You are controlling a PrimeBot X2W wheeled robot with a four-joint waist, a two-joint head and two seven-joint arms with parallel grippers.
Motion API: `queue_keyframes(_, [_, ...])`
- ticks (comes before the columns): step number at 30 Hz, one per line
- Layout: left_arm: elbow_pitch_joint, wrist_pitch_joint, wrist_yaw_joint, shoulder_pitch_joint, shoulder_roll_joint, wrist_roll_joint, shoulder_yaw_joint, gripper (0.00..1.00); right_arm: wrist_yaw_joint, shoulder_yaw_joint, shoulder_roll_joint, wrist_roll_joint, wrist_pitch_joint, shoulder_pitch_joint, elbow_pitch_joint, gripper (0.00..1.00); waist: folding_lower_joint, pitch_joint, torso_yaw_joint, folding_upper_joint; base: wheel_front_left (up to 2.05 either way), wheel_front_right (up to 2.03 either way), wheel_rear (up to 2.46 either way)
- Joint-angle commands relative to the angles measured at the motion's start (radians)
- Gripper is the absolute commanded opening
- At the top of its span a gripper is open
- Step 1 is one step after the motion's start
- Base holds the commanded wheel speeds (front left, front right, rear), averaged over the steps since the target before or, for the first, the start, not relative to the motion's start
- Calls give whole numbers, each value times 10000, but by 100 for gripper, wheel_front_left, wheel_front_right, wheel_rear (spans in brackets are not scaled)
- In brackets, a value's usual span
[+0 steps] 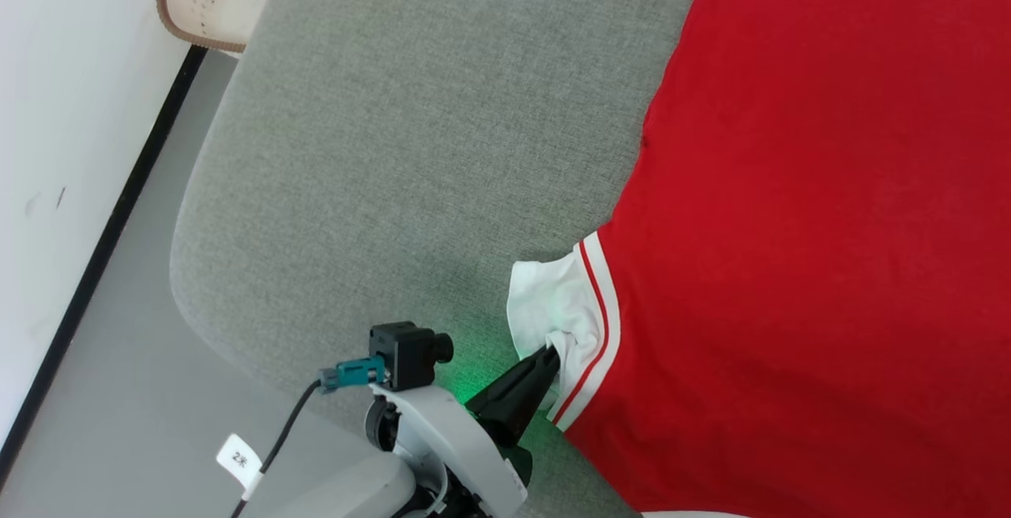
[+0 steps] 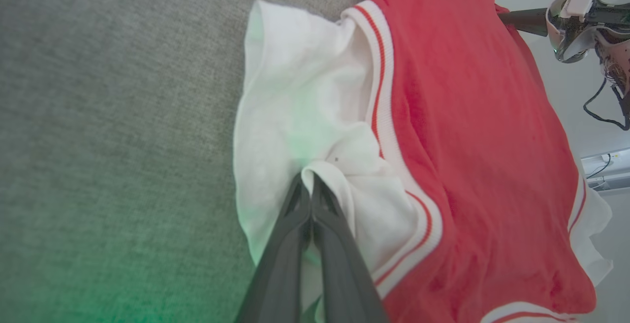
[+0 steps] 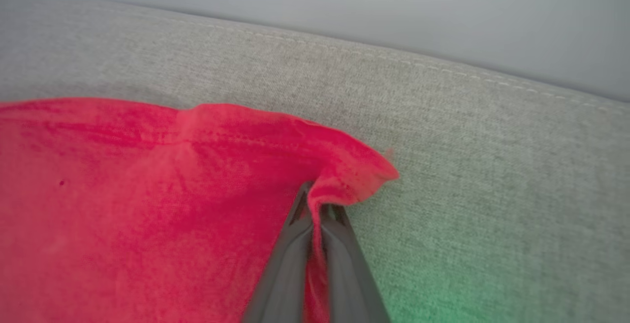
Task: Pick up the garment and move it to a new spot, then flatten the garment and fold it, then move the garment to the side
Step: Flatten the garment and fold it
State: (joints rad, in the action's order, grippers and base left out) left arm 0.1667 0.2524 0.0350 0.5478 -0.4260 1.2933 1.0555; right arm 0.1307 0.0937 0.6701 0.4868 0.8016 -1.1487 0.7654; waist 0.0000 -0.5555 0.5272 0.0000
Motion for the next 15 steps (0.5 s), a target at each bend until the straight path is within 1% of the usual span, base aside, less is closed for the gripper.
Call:
queue_keyframes(1, [271,-50,53,-12,-39,44,-28,0,0,13,-243,-128,173,241,293,0,0,55,-74,0,0,0,0])
queue_keyframes(5, [374,-35,46,-66,-92,30,-117,0,0,-275,-495,-476,41,38,240,0,0,192,-292,0,0,0,0])
queue_keyframes(8, [401,-21,51,-87,-141,5,-162,0,2,-376,-620,-508,-91,34,94,0,0,279,-423,0,0,0,0])
queue_keyframes(15, [335,18,221,-213,-470,-59,-335,0,0,-183,-819,219,-378,547,-944,0,0,689,-1027,0,0,0,0])
